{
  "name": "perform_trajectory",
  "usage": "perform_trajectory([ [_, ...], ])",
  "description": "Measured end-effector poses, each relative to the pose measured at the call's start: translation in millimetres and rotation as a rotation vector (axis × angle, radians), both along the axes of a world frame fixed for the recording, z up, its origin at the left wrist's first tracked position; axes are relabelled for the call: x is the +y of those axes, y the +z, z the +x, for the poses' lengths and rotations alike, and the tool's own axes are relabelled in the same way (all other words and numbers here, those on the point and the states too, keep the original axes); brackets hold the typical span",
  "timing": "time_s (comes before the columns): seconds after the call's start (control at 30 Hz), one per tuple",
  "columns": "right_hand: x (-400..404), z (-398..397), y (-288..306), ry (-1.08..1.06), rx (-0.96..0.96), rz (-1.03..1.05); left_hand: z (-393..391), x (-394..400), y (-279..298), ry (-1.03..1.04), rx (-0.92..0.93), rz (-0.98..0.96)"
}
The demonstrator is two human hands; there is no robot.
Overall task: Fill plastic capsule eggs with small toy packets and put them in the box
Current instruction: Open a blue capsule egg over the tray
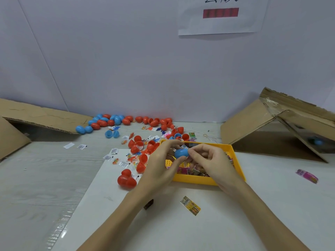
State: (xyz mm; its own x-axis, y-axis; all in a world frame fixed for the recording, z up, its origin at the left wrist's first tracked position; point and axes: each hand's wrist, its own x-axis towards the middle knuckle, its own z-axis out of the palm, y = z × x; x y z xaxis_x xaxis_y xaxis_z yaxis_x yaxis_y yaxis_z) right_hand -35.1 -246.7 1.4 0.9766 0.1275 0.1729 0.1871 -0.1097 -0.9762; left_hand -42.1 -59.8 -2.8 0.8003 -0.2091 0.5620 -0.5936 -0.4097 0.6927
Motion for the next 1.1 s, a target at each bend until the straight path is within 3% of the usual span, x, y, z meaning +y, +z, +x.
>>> perform_trajectory([
  [0.1,-1,2,-2,-0.083,-0.027,-0.028,1,2,1,0.066,0.024,-0.087],
  [0.17,-2,2,-4,-0.109,-0.079,-0.198,2,5,1,0.108,0.04,-0.11],
  [0.33,0,-1,-3,0.024,-0.1,-0.477,5,8,-1,0.153,0.073,-0.132],
  [0.63,-8,0,7,0.014,-0.101,-0.389,8,9,-5,0.16,0.046,-0.095],
  [0.7,-13,2,10,-0.068,-0.154,-0.41,8,9,-5,0.161,0.047,-0.094],
  [0.77,-20,5,9,-0.223,-0.286,-0.502,9,10,-4,0.168,0.045,-0.085],
  [0.83,-22,9,7,-0.235,-0.362,-0.659,9,9,-4,0.172,0.037,-0.079],
  [0.97,-13,19,0,-0.163,-0.255,-0.9,8,8,-4,0.159,0.014,-0.053],
  [1.1,-8,20,-1,-0.215,-0.327,-0.946,8,8,-3,0.153,0.002,-0.044],
])
